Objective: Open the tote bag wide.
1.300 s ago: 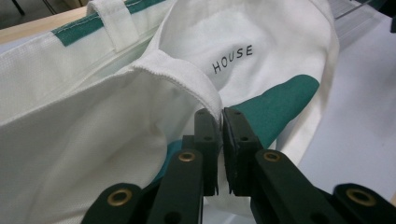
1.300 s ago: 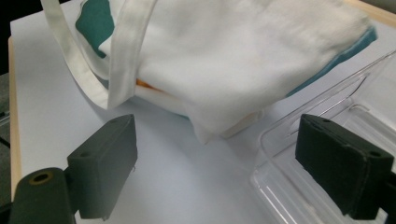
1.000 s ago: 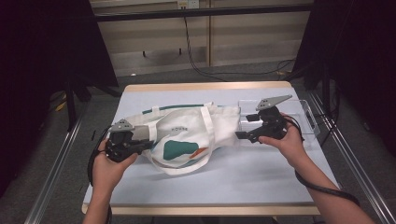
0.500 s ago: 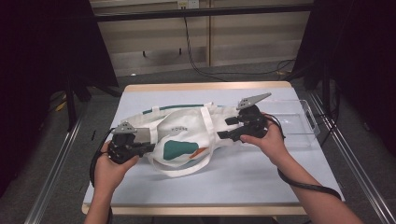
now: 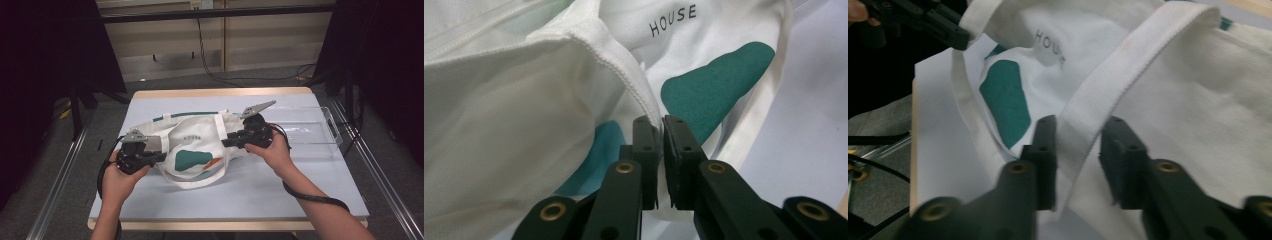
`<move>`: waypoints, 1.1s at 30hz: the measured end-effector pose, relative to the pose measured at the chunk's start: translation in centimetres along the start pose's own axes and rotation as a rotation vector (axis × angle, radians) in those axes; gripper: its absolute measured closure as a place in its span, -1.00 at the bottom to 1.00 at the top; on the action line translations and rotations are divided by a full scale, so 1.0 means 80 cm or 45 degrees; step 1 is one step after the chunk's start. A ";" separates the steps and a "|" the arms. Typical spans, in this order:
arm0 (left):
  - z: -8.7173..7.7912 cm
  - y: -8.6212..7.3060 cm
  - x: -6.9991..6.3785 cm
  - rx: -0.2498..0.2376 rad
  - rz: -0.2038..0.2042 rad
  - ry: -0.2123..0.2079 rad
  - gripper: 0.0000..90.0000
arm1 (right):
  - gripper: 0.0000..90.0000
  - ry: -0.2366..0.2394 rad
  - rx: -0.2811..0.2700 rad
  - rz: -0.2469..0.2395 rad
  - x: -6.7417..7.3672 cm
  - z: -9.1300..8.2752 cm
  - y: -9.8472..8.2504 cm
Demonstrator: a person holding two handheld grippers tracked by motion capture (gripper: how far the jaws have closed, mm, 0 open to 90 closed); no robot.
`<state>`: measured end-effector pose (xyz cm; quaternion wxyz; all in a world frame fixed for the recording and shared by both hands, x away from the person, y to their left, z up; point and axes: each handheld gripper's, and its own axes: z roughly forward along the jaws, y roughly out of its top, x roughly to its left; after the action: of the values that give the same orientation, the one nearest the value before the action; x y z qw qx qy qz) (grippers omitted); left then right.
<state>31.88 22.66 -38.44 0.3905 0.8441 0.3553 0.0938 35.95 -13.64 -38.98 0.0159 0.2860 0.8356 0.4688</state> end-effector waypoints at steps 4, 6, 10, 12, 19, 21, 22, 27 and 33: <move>0.000 0.003 0.001 -0.001 -0.033 0.020 0.75 | 0.94 0.035 0.002 -0.034 0.007 0.001 -0.001; -0.002 0.006 0.001 0.002 -0.036 0.027 0.65 | 0.94 0.050 0.023 -0.042 0.009 0.001 -0.004; -0.008 0.013 0.000 -0.002 -0.056 0.036 0.43 | 0.94 0.068 0.023 -0.048 0.011 -0.003 -0.014; -0.011 0.017 0.000 0.008 -0.082 0.047 0.32 | 0.94 0.082 0.023 -0.057 0.013 -0.005 -0.020; -0.019 0.030 -0.003 -0.037 -0.074 0.110 0.03 | 0.94 0.100 0.041 -0.067 0.019 -0.011 -0.042; -0.019 0.033 -0.005 -0.046 -0.071 0.111 0.00 | 0.94 0.098 0.049 -0.061 0.018 -0.012 -0.047; -0.019 0.035 -0.006 -0.042 -0.066 0.111 0.00 | 0.94 0.107 0.055 -0.062 0.018 -0.012 -0.050; -0.017 0.043 -0.008 -0.035 -0.033 0.133 -0.06 | 0.94 0.108 0.092 -0.047 0.016 -0.011 -0.063; -0.016 0.049 -0.008 -0.051 -0.032 0.155 -0.15 | 0.94 0.110 0.121 -0.038 0.012 -0.011 -0.073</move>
<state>32.92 21.27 -34.67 0.3862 0.8242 0.3872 0.1472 32.19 -16.15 -42.92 -0.0267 0.2537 0.8610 0.4400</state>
